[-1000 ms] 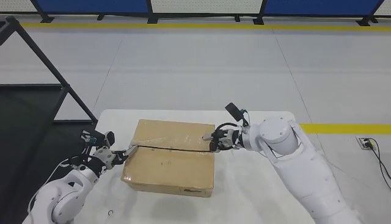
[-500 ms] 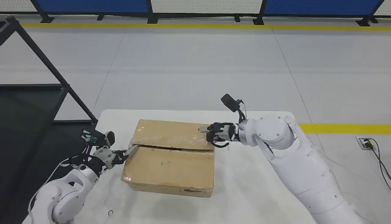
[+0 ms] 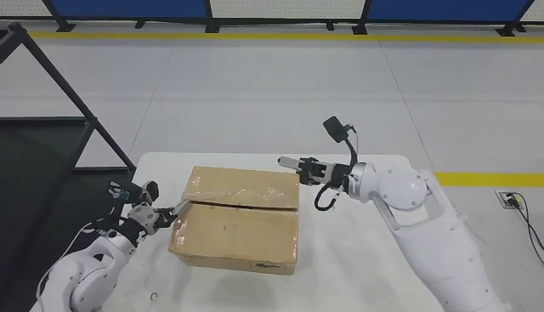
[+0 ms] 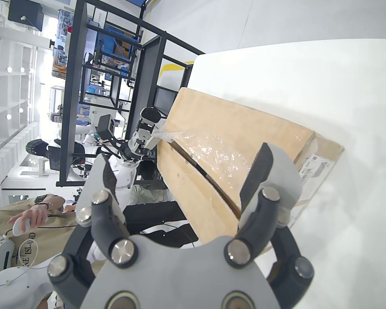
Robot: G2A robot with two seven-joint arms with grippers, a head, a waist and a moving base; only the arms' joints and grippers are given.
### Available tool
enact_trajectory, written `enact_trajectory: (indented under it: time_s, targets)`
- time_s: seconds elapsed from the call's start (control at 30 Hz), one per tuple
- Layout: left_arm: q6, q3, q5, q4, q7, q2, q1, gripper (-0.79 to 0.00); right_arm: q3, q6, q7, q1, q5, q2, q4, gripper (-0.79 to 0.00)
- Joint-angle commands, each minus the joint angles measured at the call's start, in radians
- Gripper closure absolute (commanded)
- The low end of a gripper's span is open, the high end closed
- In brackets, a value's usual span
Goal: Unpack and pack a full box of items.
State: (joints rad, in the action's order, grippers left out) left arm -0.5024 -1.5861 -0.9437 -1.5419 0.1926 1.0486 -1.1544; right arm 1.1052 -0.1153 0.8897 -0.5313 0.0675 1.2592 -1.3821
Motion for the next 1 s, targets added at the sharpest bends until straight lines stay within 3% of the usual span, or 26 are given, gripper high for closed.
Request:
enact_trajectory:
  time_s: [0.0,0.17,0.23,0.37,0.57,0.67,0.73,0.87,0.97]
  targets:
    - [-0.011,-0.015,0.014,-0.022,-0.005,-0.002,-0.022,-0.785,-0.002,0.067,-0.011,-0.019,-0.039,0.003,-0.017,-0.785]
    - [-0.021,-0.059,0.025,-0.081,-0.013,-0.008,-0.076,-0.785,-0.047,0.351,0.043,0.028,0.06,0.002,-0.022,-0.785]
    - [-0.018,-0.081,0.038,-0.1,-0.025,-0.009,-0.1,-0.785,-0.089,0.443,0.039,0.07,0.23,0.002,-0.03,-0.785]
    - [-0.049,-0.122,0.076,-0.137,-0.041,-0.013,-0.152,-0.785,-0.179,0.419,-0.001,0.12,0.489,0.013,-0.033,-0.785]
    - [-0.06,-0.18,-0.023,-0.177,-0.138,-0.018,-0.236,-0.785,-0.179,0.419,-0.001,0.12,0.489,0.013,-0.033,-0.785]
    - [-0.12,-0.207,-0.068,-0.206,-0.208,-0.02,-0.294,-0.785,-0.179,0.419,-0.001,0.12,0.489,0.013,-0.033,-0.785]
    - [-0.138,-0.218,-0.097,-0.216,-0.232,-0.021,-0.316,-0.785,-0.186,0.471,-0.036,0.097,0.478,0.013,-0.042,-0.785]
    - [-0.097,-0.198,-0.106,-0.205,-0.196,-0.021,-0.281,-0.785,-0.264,0.647,-0.084,0.144,0.595,0.026,-0.013,-0.785]
    - [-0.023,-0.168,-0.058,-0.187,-0.142,-0.017,-0.219,-0.785,-0.353,0.666,-0.12,0.214,0.735,0.053,0.027,-0.785]
